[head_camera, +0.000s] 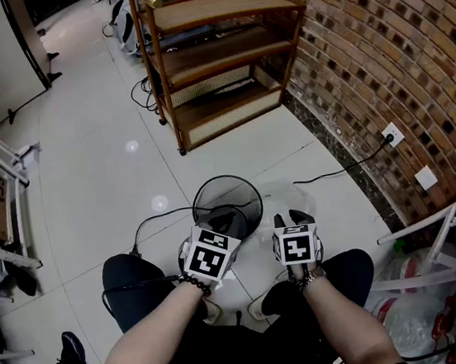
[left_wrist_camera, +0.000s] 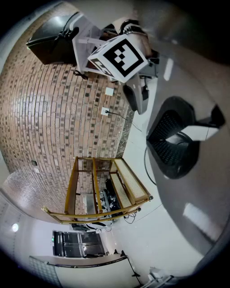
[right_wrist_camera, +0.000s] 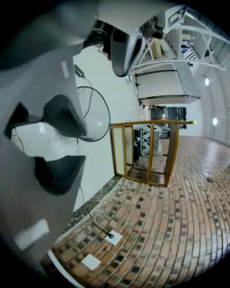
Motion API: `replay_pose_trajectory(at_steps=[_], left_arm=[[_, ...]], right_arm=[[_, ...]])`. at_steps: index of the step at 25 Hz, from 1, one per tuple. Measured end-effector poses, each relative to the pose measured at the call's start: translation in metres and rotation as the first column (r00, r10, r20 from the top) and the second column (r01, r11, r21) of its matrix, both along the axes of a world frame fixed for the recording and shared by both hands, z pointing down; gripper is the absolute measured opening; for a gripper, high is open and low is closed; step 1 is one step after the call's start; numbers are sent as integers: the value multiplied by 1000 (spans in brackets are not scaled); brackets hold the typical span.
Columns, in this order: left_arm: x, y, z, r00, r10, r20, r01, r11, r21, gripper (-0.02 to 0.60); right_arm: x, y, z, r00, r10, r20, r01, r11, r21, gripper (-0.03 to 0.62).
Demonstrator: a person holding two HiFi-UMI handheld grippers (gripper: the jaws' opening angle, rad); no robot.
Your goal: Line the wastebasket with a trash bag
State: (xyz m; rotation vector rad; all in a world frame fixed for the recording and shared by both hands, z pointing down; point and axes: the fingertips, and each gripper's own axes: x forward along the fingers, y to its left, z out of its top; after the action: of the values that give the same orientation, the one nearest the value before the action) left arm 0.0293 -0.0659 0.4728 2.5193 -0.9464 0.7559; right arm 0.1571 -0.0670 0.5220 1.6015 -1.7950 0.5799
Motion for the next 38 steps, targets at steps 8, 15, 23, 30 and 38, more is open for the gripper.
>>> replay_pose_trajectory(at_steps=[8,15,23,30,38], left_arm=[[26,-23,17,999,32,17,-31,999,-9,5],[58,-33,37,997,66,31,-65,997,-33,5],[76,-46,60,996,75,57,-71,995,-71,5],[76,-59,73,997,55,61,-49,994,-98,5],[71,-65,83,997,32,67,-23,992,-124,5]], right_arm=[[22,-26,31,998,20,-54,-23,999,-39,147],[36,-38,66,996,28,-85,-38,992,-119,155],[49,-53,103,991,26,-130,-50,981,-186,163],[62,-69,130,986,34,-164,-68,976,-207,163],[76,-80,150,980,55,-191,-101,966,-237,163]])
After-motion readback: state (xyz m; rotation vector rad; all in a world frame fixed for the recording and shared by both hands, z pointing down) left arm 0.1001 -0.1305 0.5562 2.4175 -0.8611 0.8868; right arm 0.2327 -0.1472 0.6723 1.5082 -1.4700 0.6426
